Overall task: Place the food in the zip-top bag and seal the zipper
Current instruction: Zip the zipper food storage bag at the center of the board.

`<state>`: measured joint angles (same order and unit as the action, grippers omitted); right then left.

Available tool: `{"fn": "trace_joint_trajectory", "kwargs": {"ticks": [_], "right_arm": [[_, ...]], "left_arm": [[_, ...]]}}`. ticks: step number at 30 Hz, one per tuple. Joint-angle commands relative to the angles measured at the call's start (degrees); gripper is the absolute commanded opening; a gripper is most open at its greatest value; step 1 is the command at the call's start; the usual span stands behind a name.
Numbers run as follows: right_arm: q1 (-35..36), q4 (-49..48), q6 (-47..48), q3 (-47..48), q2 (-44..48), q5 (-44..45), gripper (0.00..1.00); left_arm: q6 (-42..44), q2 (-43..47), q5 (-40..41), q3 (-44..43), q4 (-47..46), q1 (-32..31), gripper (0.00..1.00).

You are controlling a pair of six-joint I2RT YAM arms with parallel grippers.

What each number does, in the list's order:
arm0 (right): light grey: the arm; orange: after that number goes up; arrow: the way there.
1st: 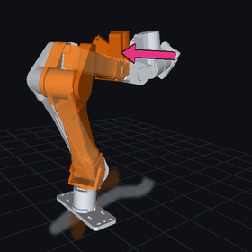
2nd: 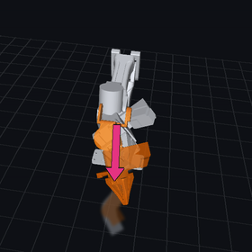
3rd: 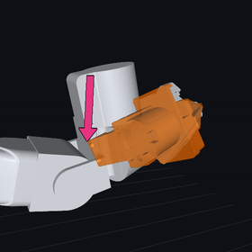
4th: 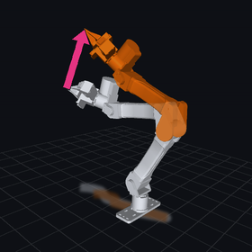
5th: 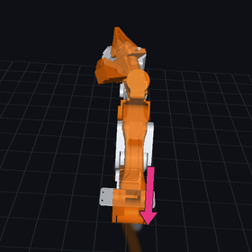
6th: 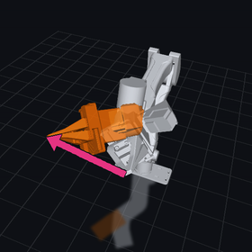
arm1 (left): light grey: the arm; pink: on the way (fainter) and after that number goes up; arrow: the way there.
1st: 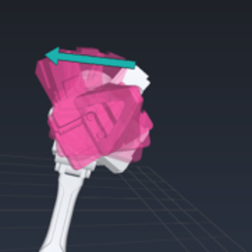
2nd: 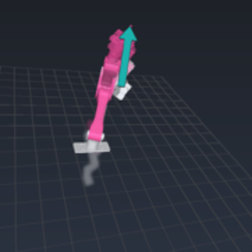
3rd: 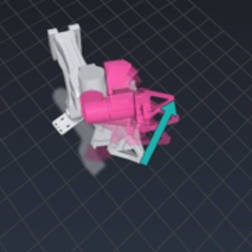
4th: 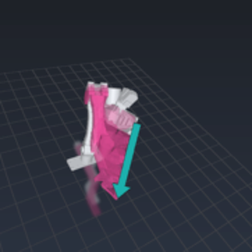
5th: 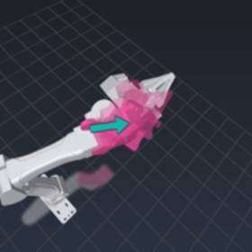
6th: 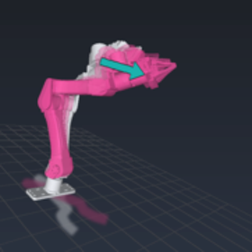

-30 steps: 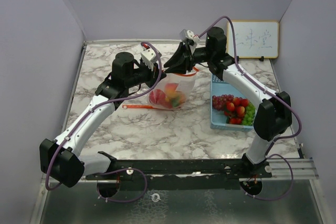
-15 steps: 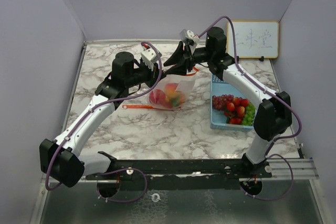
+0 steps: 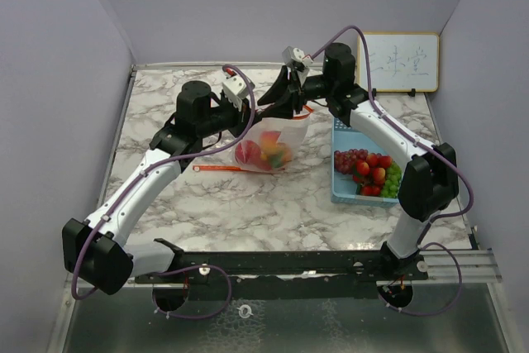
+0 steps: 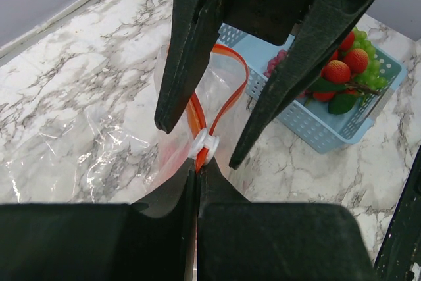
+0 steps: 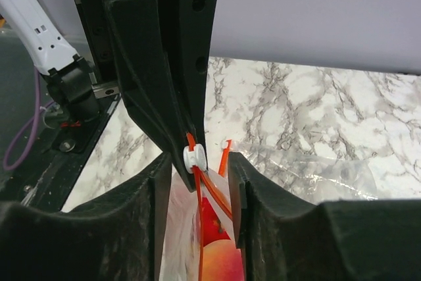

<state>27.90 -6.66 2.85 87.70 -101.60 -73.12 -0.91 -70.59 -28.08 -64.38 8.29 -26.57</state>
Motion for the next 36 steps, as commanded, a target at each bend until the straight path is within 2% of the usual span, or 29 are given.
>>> {"fn": "trace_joint_trajectory", "kwargs": {"ticks": [1, 6, 17, 23, 28, 31, 36], "right_arm": [[0.0, 0.9, 0.6, 0.9, -0.4, 0.9, 0.41], [0.0, 0.8, 0.3, 1.3, -0.7, 1.0, 0.27], [-2.2, 5.7, 4.3, 0.2, 0.9, 6.6, 0.13], [-5.7, 6.4, 5.4, -2.2, 3.3, 6.4, 0.1], [-6.4, 11.3, 10.7, -4.2, 4.9, 9.3, 0.07], [-7.3, 12.7, 12.9, -6.8, 6.3, 12.0, 0.05], [-9.9, 12.5, 13.1, -9.9, 7.5, 15.7, 0.05]], "left_arm": [[0.6, -0.6, -0.8, -2.6, -1.0, 0.4, 0.0], [0.6, -1.0, -1.0, -2.8, -1.1, 0.4, 0.0], [2.1, 0.7, 1.7, -2.9, 1.8, 0.6, 0.0], [2.7, 1.9, 2.9, -3.0, 2.4, 1.4, 0.0], [2.5, 2.1, 4.5, -3.7, 2.0, 1.8, 0.0], [2.4, 2.7, 8.9, -4.0, 1.4, 2.2, 0.0], [1.6, 4.2, 24.7, -4.1, -0.8, 2.9, 0.0]]}}
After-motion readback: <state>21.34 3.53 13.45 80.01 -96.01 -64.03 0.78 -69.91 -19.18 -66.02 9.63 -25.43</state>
